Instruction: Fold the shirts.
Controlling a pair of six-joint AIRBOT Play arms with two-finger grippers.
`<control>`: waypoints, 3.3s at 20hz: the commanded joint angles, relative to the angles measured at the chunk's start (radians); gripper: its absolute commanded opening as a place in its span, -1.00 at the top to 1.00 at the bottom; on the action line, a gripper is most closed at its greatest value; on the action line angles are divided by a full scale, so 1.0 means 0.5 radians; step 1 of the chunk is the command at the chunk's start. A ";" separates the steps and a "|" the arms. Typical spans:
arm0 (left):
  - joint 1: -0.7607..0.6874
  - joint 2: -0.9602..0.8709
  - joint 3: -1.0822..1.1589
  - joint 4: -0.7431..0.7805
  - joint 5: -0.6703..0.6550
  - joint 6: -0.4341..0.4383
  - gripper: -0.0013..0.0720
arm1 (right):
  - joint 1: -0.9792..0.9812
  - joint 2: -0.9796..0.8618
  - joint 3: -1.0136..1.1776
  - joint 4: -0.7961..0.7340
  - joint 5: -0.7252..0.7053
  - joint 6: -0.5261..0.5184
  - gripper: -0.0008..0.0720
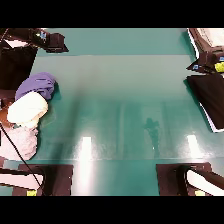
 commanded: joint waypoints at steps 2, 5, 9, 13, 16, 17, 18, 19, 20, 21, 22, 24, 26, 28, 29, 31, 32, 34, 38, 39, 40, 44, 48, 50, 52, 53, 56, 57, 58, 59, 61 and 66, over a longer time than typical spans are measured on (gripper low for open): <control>0.001 0.002 0.000 -0.001 0.001 0.000 0.90 | 0.002 -0.002 0.002 0.000 0.003 0.000 0.92; 0.002 -0.002 -0.001 0.008 0.076 0.005 0.90 | 0.002 -0.002 0.002 -0.002 0.006 -0.002 0.92; 0.002 -0.007 -0.106 0.675 -0.079 -0.049 -0.59 | 0.002 -0.001 0.001 -0.001 0.008 -0.002 0.92; 0.106 -0.007 -0.523 1.266 -0.029 -0.229 -0.59 | 0.002 -0.002 0.001 -0.001 0.008 -0.001 0.92; 0.250 -0.007 -0.869 1.266 0.215 -0.276 -0.59 | 0.002 -0.002 0.001 0.000 0.018 -0.001 0.92; 0.282 -0.007 -0.958 1.266 0.294 -0.278 -0.59 | 0.002 -0.002 0.001 0.000 0.017 -0.001 0.92; 0.308 -0.007 -1.038 1.266 0.378 -0.276 -0.59 | 0.002 -0.002 0.001 0.000 0.017 -0.001 0.92; 0.323 -0.007 -1.102 1.266 0.459 -0.277 -0.59 | 0.002 -0.002 0.001 0.000 0.016 -0.001 0.92; 0.336 -0.007 -1.145 1.267 0.526 -0.276 -0.59 | 0.002 -0.002 0.001 0.000 0.015 0.000 0.92; 0.336 -0.008 -1.169 1.266 0.576 -0.277 -0.59 | 0.002 -0.002 0.001 0.001 0.017 0.000 0.92; 0.336 -0.014 -1.170 1.265 0.602 -0.276 -0.58 | 0.002 -0.002 0.001 0.001 0.016 0.000 0.92; 0.336 -0.014 -1.170 1.257 0.627 -0.278 -0.58 | 0.002 -0.002 0.001 0.001 0.017 0.000 0.92; 0.336 -0.014 -1.170 1.242 0.613 -0.278 0.42 | 0.002 -0.002 0.001 0.001 0.017 0.000 0.92; 0.335 -0.008 -1.170 1.233 0.592 -0.278 0.88 | 0.002 -0.002 0.001 0.001 0.018 0.000 0.92; 0.333 0.008 -1.166 1.212 0.577 -0.277 0.90 | 0.002 -0.002 0.001 0.001 0.018 0.000 0.92; 0.333 0.061 -1.077 1.123 0.529 -0.277 0.90 | 0.002 -0.001 0.001 0.001 0.016 0.000 0.92; 0.333 0.110 -1.006 1.070 0.529 -0.276 0.90 | 0.002 0.000 0.001 0.002 0.014 0.000 0.92; 0.314 0.263 -0.821 0.991 0.587 -0.264 0.90 | 0.002 0.001 0.002 0.019 0.014 0.001 0.92; 0.151 0.603 -0.332 0.748 0.542 0.000 0.90 | 0.002 0.012 0.002 0.018 -0.020 0.000 0.92; 0.088 0.677 -0.210 0.658 0.508 0.047 0.90 | 0.002 0.027 0.002 0.019 -0.059 0.001 0.92; 0.024 0.739 -0.117 0.575 0.497 0.071 0.90 | 0.002 0.046 0.002 0.019 -0.110 0.000 0.92; -0.243 0.861 0.085 0.179 0.520 0.259 0.91 | 0.002 0.168 0.002 0.018 -0.355 0.000 0.92; -0.557 0.762 -0.018 0.101 0.403 0.287 0.90 | 0.002 0.285 0.002 0.017 -0.482 0.001 0.92; -0.669 0.653 -0.150 0.100 0.326 0.294 0.90 | 0.002 0.320 0.002 0.017 -0.469 0.001 0.92; -0.745 0.510 -0.274 0.099 0.243 0.303 0.90 | 0.002 0.348 0.002 0.017 -0.454 0.000 0.92; -0.773 0.429 -0.341 0.100 0.217 0.303 0.90 | 0.002 0.361 0.002 0.017 -0.444 0.001 0.92; -0.740 0.224 -0.457 0.129 0.172 0.292 0.15 | 0.002 0.394 0.002 0.015 -0.404 0.000 0.92; -0.694 0.201 -0.457 0.127 0.146 0.231 -0.44 | 0.002 0.403 0.002 0.012 -0.388 0.000 0.92; -0.628 0.207 -0.455 0.124 0.114 0.181 -0.47 | 0.002 0.405 0.002 0.011 -0.369 0.000 0.92; -0.554 0.228 -0.452 0.103 0.065 0.174 -0.47 | 0.002 0.404 0.001 0.010 -0.351 0.000 0.92; -0.397 0.282 -0.462 0.070 -0.092 0.152 -0.47 | 0.002 0.394 0.000 -0.003 -0.324 0.000 0.92; -0.296 0.445 -1.124 -0.516 -0.113 0.265 -0.48 | 0.002 0.391 -0.001 -0.002 -0.321 0.000 0.92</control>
